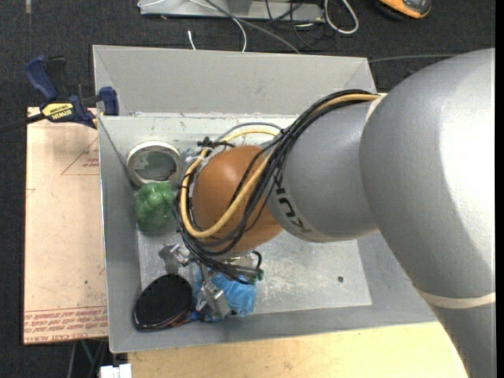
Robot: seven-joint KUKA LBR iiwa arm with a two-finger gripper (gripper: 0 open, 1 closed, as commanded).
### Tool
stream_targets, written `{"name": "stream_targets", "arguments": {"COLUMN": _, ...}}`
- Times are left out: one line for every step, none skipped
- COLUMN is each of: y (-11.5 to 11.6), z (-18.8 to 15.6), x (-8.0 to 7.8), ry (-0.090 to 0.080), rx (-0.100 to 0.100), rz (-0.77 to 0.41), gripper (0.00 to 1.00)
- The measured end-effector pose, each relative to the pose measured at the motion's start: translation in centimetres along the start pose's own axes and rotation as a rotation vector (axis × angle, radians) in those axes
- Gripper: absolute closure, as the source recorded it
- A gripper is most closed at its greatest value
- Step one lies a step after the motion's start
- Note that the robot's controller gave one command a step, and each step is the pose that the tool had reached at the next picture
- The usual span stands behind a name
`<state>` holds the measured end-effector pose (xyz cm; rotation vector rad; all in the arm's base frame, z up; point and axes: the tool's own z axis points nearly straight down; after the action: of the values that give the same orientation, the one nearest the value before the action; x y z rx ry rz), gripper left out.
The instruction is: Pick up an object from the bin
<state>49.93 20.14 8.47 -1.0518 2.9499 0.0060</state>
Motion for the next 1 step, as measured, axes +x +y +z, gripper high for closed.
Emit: {"name": "stream_targets", "arguments": {"y": -1.71, "z": -2.01, "x": -1.75, "ry": 0.003, "rx": -0.005, "rz": -0.105, "gripper": 1.0}}
